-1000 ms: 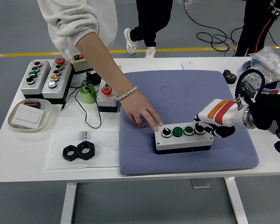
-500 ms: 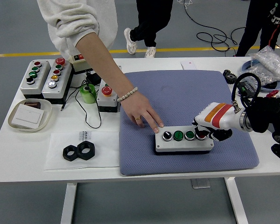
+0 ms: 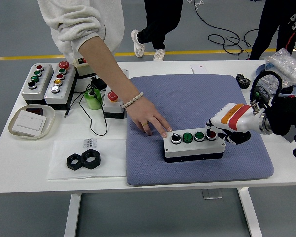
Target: Pick up the button,place it on the desk,press the button,press the button
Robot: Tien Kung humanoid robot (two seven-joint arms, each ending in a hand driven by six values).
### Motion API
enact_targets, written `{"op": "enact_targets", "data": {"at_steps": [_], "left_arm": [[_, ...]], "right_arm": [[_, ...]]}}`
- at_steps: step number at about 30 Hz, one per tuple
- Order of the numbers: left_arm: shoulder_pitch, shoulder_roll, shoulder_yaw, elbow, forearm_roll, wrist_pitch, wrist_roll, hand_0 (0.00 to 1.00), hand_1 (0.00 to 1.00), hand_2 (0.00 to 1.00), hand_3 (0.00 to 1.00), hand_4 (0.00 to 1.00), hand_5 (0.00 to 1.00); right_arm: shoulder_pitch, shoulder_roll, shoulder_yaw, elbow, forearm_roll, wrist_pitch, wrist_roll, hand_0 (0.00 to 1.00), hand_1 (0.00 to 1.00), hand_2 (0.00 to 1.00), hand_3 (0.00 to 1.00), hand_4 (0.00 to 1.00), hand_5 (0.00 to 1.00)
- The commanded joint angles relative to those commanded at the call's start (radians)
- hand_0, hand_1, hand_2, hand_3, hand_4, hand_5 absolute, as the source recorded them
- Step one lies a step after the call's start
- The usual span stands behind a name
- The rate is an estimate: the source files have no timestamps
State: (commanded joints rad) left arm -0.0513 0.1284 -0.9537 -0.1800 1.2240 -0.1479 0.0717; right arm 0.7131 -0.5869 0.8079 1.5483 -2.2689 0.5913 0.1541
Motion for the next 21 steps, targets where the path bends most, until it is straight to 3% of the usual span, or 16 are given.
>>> {"op": "enact_targets", "data": {"at_steps": [21], "left_arm": [[-0.005,0.0,0.024,0.0,-0.009,-0.006,-0.002,0.742,0.911,0.984,0.919,0.602,0.998]], "right_arm": [[-0.015,0.005,0.005,-0.003,0.0,-0.006,-0.001,0.264,0.087,0.104,0.696,0.4,0.002]]}}
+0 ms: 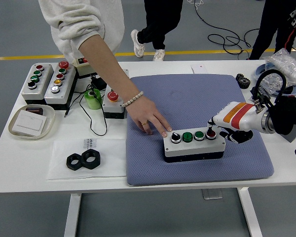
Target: Pick up the button,place it on the desk,press the button,press the button
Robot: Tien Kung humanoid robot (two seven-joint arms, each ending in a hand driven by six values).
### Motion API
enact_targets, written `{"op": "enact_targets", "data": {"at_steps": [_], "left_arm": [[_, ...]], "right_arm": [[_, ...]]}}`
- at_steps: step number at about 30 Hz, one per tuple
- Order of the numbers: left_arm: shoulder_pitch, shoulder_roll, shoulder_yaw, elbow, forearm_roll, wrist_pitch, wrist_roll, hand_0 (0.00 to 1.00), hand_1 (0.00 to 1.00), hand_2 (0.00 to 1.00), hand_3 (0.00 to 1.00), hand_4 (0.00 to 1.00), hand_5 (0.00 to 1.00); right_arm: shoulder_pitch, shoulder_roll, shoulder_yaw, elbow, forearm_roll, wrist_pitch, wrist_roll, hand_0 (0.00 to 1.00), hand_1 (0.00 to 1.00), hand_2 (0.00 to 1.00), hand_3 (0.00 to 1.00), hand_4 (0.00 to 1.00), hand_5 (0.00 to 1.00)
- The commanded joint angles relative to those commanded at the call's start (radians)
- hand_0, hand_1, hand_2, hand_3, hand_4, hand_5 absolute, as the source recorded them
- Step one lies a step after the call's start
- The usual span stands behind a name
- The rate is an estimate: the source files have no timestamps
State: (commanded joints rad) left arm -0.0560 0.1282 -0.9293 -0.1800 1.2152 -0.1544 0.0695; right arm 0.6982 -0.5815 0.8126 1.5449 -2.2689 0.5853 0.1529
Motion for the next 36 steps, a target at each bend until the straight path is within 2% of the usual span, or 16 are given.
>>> {"op": "enact_targets", "data": {"at_steps": [18,27,36], "left_arm": [[-0.011,0.0,0.022,0.0,-0.02,-0.002,-0.003,0.742,0.911,0.984,0.918,0.599,0.998],[-0.015,-0.002,0.036,0.0,-0.035,0.0,-0.006,0.742,0.911,0.984,0.916,0.6,0.998],[-0.016,-0.003,0.039,0.0,-0.04,0.0,-0.006,0.742,0.911,0.984,0.915,0.599,0.998]], "right_arm": [[-0.016,0.007,0.01,0.002,0.0,-0.006,-0.001,0.264,0.087,0.104,0.694,0.4,0.002],[-0.023,0.027,-0.018,0.012,0.0,-0.01,-0.003,0.264,0.087,0.103,0.692,0.4,0.002],[-0.019,0.027,-0.021,0.01,0.0,-0.01,-0.002,0.264,0.087,0.104,0.692,0.4,0.002]]}}
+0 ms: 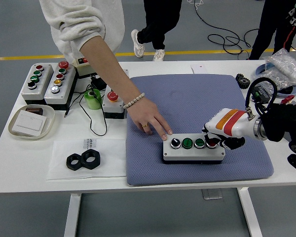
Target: Pick up the button,place it on the desk,press the button,press the button
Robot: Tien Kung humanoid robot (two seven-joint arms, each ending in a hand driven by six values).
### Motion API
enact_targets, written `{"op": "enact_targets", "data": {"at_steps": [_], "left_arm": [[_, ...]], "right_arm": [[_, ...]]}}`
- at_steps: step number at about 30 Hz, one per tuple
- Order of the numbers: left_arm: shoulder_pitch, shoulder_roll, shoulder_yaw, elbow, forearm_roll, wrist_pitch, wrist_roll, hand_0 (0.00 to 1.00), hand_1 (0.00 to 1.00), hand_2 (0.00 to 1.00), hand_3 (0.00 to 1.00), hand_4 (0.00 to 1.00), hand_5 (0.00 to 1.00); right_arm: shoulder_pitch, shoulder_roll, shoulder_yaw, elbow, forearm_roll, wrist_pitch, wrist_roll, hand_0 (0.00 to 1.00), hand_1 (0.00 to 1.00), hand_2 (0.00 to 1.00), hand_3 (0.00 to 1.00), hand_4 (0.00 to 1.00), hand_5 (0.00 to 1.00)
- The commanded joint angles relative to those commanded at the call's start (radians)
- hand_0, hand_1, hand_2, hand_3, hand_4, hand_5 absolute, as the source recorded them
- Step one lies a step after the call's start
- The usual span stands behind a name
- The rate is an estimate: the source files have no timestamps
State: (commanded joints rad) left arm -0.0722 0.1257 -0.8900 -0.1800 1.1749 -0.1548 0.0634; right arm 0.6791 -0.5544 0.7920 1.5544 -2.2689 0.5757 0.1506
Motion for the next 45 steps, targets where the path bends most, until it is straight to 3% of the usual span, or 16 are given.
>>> {"op": "enact_targets", "data": {"at_steps": [18,34,45], "left_arm": [[0.014,0.001,-0.029,0.0,0.037,-0.002,0.006,0.742,0.911,0.984,0.914,0.599,0.998],[0.003,-0.004,-0.009,0.0,0.005,0.0,0.004,0.742,0.911,0.984,0.908,0.6,0.998],[0.008,-0.004,0.014,0.0,0.004,-0.003,0.003,0.742,0.912,0.984,0.907,0.6,0.998]], "right_arm": [[0.008,-0.03,0.049,0.007,0.0,0.003,0.001,0.263,0.087,0.104,0.69,0.398,0.002],[0.028,-0.072,0.077,-0.006,0.0,0.006,0.001,0.264,0.088,0.104,0.686,0.396,0.002],[-0.004,-0.071,0.082,-0.021,0.0,0.001,0.0,0.262,0.087,0.104,0.687,0.397,0.002]]}}
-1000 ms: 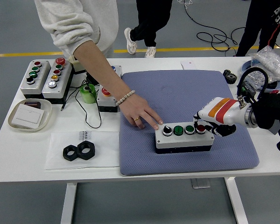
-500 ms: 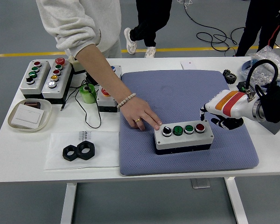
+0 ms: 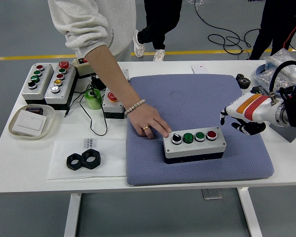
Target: Pick up the button,place it on the desk,press the button,press the button
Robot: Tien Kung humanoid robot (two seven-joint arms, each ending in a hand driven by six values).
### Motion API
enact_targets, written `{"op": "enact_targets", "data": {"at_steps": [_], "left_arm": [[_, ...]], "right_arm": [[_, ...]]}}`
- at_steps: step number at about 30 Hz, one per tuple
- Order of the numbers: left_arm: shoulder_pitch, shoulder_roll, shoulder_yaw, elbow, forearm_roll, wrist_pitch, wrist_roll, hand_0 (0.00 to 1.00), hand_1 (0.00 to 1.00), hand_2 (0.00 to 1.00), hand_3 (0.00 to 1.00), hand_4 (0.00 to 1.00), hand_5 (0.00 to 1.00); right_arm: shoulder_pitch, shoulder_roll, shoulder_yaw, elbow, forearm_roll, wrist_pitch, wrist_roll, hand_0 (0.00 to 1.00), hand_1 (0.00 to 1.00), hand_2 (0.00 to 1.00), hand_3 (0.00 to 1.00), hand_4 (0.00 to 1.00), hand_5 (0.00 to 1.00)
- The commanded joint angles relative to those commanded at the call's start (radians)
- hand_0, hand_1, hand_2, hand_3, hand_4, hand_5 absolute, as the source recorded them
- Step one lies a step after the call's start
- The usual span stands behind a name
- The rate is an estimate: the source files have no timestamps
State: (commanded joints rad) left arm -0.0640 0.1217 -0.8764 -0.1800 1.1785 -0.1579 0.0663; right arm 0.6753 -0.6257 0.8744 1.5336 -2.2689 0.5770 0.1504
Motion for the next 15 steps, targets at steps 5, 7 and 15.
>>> {"op": "enact_targets", "data": {"at_steps": [5,7,15], "left_arm": [[0.001,0.0,-0.004,0.0,0.009,-0.001,0.001,0.742,0.911,0.984,0.902,0.602,0.998],[0.001,0.0,-0.007,0.0,0.013,-0.001,0.001,0.742,0.911,0.984,0.899,0.61,0.998],[0.0,-0.001,0.007,0.0,0.0,-0.001,0.0,0.742,0.91,0.984,0.897,0.61,0.998]], "right_arm": [[-0.007,0.009,-0.006,0.001,0.0,-0.002,0.0,0.263,0.087,0.104,0.683,0.396,0.002],[-0.008,0.011,-0.008,0.001,0.0,-0.002,0.0,0.262,0.087,0.104,0.681,0.395,0.002],[-0.017,0.017,-0.01,-0.001,0.0,-0.003,-0.001,0.263,0.087,0.104,0.679,0.396,0.002]]}}
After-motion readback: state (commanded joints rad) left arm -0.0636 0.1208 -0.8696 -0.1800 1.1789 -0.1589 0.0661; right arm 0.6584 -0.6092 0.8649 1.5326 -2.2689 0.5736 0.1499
